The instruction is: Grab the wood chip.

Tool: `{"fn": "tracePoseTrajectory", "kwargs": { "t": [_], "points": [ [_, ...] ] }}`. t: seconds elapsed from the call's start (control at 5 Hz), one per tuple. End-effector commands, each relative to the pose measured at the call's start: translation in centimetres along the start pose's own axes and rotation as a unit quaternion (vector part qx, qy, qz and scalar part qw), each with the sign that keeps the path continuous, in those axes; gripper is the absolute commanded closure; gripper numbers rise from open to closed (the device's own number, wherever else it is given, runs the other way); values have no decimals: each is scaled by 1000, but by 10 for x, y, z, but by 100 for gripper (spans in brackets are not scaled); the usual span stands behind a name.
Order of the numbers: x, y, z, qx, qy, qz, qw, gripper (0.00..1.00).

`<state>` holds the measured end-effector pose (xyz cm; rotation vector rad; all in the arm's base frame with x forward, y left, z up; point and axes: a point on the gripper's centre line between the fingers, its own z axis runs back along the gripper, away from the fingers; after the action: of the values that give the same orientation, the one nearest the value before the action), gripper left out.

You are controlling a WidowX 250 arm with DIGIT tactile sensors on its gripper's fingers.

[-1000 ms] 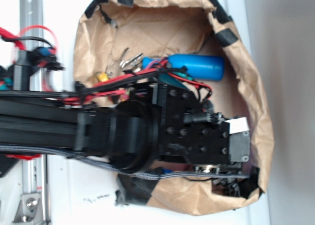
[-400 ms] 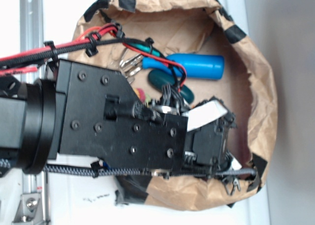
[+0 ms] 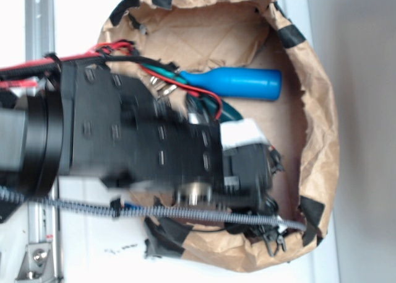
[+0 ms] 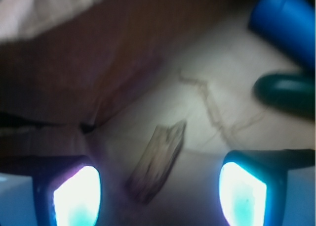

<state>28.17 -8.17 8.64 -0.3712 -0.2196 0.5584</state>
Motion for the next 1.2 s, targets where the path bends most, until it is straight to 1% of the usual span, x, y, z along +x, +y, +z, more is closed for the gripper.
{"fn": "tracePoseTrajectory", "kwargs": {
  "t": [0.0,0.2,0.4,0.6,0.8,1.0],
  "points": [
    [2,-1,-36,-19,25,61,998,0],
    [-1,-11,-57,22,39,42,998,0],
    [-5,-24,-67,50,36,3,998,0],
    [-6,-33,-64,52,28,-13,998,0],
    [-2,-30,-50,37,15,-3,999,100],
    [3,-23,-33,19,-11,-1,1000,100]
  ]
}}
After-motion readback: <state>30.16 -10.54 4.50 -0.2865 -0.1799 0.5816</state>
